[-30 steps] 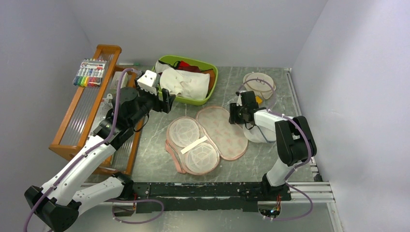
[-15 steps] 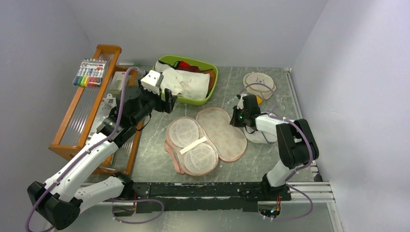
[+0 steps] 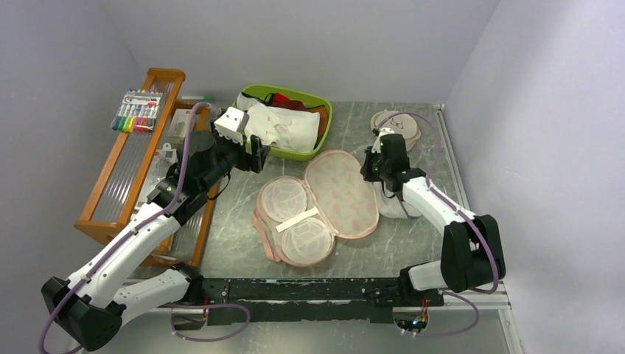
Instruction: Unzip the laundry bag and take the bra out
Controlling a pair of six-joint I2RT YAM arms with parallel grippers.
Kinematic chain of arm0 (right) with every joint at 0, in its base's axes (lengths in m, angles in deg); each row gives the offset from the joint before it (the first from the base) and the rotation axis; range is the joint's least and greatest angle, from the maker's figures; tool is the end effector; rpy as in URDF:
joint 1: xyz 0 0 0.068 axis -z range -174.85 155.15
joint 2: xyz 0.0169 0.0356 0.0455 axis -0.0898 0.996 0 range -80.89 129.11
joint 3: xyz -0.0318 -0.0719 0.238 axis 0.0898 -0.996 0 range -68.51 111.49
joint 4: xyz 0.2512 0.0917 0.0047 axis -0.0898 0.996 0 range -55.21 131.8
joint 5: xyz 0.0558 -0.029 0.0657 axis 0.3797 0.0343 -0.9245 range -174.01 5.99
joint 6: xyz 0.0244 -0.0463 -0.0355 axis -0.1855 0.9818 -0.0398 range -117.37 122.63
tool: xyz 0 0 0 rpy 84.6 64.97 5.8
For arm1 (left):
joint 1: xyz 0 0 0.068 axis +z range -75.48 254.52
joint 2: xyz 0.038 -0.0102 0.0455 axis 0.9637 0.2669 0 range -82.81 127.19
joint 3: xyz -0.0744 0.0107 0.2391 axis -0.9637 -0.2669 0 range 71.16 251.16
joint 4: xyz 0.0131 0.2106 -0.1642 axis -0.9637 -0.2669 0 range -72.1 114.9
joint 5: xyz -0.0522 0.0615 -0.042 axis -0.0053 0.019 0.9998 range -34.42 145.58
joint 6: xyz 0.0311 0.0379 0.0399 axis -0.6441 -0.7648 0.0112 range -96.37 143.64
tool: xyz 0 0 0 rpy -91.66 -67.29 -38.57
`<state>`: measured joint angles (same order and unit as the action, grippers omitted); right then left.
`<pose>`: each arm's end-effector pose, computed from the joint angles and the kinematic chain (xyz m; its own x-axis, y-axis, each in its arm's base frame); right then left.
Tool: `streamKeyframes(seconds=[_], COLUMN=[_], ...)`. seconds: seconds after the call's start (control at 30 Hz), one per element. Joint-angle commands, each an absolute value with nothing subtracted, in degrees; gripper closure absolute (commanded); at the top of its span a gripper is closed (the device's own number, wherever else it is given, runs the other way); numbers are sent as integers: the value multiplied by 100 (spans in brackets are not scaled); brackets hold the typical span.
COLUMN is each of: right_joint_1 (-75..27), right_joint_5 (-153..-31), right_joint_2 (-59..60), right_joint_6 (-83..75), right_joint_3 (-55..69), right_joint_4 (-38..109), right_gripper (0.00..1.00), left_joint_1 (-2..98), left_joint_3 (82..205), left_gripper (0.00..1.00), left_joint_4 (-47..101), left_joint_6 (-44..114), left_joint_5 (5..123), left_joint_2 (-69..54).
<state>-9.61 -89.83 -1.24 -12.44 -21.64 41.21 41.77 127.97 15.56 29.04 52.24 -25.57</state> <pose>0.3038 0.0852 0.1877 -0.6758 0.0895 -0.7316 -0.1592 0.9514 0.2635 0.2219 -0.1394 0.3536 -0.1884 0.0093 -0.9821 0.4762 0.8754 -0.0830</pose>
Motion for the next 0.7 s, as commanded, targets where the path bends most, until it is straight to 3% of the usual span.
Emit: streamKeyframes(seconds=[0.0,0.3,0.53,0.67], right_joint_1=[-947,-1173,-2334,-2887], right_joint_5=[-7853,-6592,-5435,-5372], right_joint_2=[-444,-884,-566,-243], right_joint_6=[-950,-547,-538,-778], right_joint_3=[-1738,-1152,-628,-397], right_joint_4=[4728,5450,5985,6262], right_gripper=[100,100,100,100], left_joint_1=[4229,4227,4228,4227], left_joint_3=[13031,13022,13022,13015], left_gripper=[15,15,15,15], left_joint_4=[1574,1592,1586,1587], left_joint_6=[2963,2975,2981,2982], left_joint_5=[5379,5412,5413,5379], left_joint_2=[-2696,-2798,-2823,-2843])
